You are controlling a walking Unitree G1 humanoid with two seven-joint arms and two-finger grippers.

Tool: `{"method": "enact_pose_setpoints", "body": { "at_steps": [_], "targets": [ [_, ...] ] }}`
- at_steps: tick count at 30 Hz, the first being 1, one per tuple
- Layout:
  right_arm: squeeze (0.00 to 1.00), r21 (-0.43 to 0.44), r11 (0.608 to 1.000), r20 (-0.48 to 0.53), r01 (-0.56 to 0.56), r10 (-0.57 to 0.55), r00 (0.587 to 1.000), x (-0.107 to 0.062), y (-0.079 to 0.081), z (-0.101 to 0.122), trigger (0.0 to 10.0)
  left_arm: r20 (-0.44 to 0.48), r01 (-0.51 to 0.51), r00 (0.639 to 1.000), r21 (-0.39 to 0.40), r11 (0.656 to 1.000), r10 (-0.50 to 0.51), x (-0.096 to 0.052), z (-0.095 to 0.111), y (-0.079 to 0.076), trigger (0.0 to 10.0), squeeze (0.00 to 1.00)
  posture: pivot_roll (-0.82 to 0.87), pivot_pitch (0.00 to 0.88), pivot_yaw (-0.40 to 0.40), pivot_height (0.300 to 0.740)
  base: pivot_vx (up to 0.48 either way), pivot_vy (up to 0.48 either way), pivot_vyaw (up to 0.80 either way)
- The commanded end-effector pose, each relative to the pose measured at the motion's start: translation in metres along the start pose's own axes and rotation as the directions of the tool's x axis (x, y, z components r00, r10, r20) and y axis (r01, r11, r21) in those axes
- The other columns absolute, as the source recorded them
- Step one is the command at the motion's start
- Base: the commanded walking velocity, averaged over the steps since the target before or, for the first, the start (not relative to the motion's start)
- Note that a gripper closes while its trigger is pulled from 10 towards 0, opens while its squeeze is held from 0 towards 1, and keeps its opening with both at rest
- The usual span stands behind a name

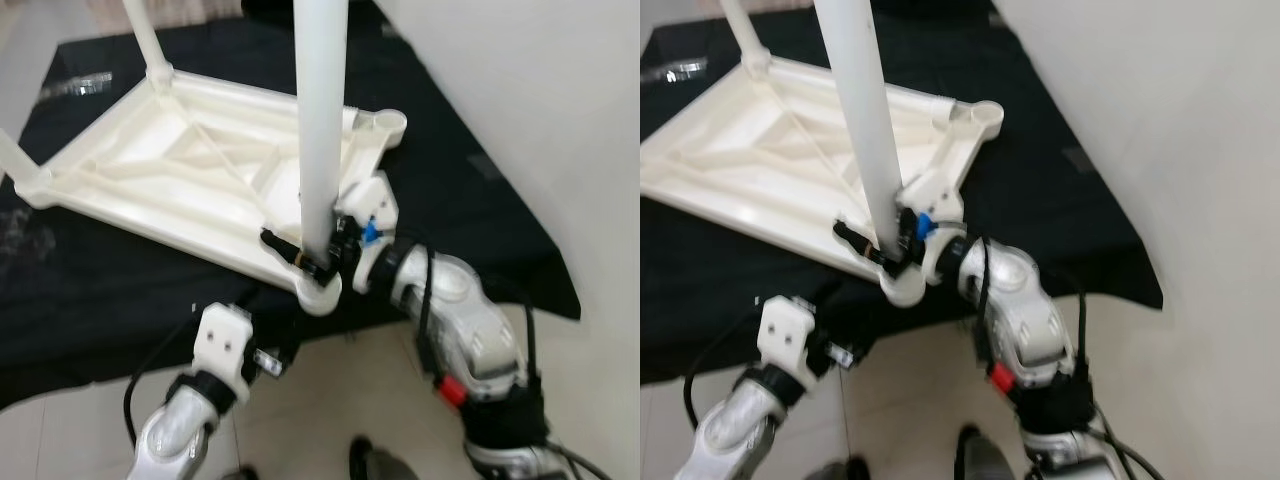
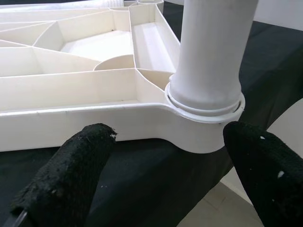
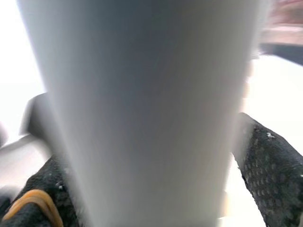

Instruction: Building children table

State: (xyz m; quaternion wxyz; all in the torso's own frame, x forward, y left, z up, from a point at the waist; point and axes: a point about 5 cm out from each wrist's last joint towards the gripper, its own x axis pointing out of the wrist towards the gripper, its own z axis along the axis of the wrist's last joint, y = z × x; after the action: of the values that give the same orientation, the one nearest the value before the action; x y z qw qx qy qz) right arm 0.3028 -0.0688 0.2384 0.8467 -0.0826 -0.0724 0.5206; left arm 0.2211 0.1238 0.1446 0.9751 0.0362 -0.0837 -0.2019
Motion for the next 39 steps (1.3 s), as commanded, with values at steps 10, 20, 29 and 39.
{"method": "enact_pose_setpoints", "body": {
  "at_steps": [10, 20, 29, 39],
  "targets": [
    [0.0, -0.048, 0.957, 0.025, -0.287, 0.288, 0.957, -0.005, -0.026, 0.023, 0.0, -0.025, -0.003, 1.0, 0.001, 1.0, 0.003, -0.005, -0.004, -0.001, 10.0, 0.0, 0.05, 0.253, -0.006, 0.74, 0.0, 0.0, 0.0],
    [0.0, -0.029, 0.933, 0.03, -0.359, 0.36, 0.932, -0.014, -0.024, 0.016, 0.0, -0.036, 0.005, 0.999, -0.002, 1.0, -0.005, -0.009, -0.006, -0.003, 10.0, 0.0, 0.04, 0.239, 0.01, 0.74, 0.0, 0.0, 0.0],
    [0.0, 0.124, 0.949, -0.265, 0.291, -0.251, 0.931, -0.005, 0.027, -0.06, 0.0, -0.046, 0.012, 0.999, -0.003, 1.0, -0.012, -0.012, -0.006, 0.001, 10.0, 0.0, 0.03, 0.271, 0.028, 0.74, 0.0, 0.0, 0.0],
    [0.0, 0.076, 0.836, -0.287, 0.543, -0.503, 0.815, 0.011, 0.039, -0.059, 0.0, -0.048, 0.025, 0.999, -0.002, 1.0, -0.025, -0.011, -0.007, 0.002, 10.0, 0.0, 0.03, 0.248, 0.033, 0.74, 0.0, 0.0, 0.0]
  ]
}}
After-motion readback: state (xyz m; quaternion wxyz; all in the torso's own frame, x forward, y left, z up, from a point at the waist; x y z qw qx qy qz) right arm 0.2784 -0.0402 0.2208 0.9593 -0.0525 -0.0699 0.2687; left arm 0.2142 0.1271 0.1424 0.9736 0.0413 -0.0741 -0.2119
